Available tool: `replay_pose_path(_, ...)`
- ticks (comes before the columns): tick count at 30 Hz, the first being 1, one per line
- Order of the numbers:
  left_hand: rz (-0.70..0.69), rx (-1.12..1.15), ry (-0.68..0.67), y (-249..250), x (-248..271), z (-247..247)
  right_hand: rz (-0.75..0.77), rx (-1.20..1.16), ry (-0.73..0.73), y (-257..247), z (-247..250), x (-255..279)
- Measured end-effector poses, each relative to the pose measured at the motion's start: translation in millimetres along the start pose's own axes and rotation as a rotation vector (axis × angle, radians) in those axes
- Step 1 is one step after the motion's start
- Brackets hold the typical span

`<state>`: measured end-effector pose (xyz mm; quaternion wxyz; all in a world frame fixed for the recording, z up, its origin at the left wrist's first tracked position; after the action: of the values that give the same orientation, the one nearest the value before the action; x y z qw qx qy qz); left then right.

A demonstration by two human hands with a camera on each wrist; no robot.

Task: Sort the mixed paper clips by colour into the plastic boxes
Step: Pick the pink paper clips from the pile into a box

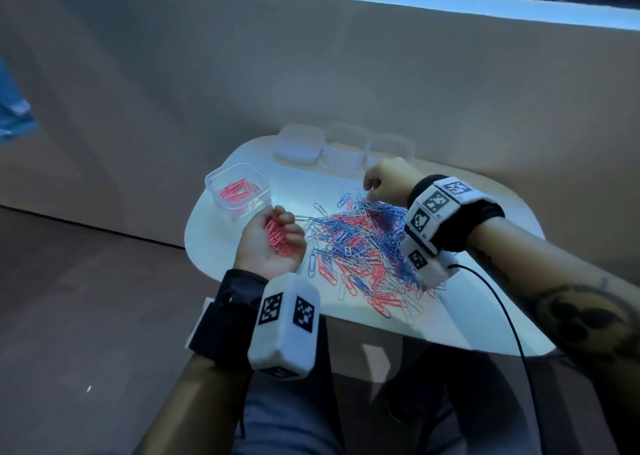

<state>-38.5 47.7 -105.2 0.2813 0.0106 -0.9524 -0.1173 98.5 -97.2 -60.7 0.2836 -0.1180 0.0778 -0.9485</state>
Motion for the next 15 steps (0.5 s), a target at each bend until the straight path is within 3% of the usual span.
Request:
replay_pose_path(3,0.029,-0.161,0.015,4.6,1.3,3.4,-0.036,0.067,-0.060,7.0,-12.6,-3.9)
replay_pose_path(9,0.043,-0.258,-0.031,-3.3,1.8,-7.1,-0.095,-0.063,-0.072,14.5,-17.8,-7.2)
replay_pose_path(15,0.059,-0.158,-0.032,-11.2,1.7,-10.6,-0.181,-0.238,-0.125,12.4,-16.1,-10.5)
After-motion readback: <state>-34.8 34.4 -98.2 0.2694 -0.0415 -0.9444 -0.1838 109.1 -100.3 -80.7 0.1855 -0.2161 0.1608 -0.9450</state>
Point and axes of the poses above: each hand's wrist, its own x-axis away from the middle knuckle, its own z-axis out of the back of the hand, y = z × x, the point moved 1 cm from there along -x, towards the middle knuckle, and after that the axes turned 1 degree about y, right-handed, at the moved point
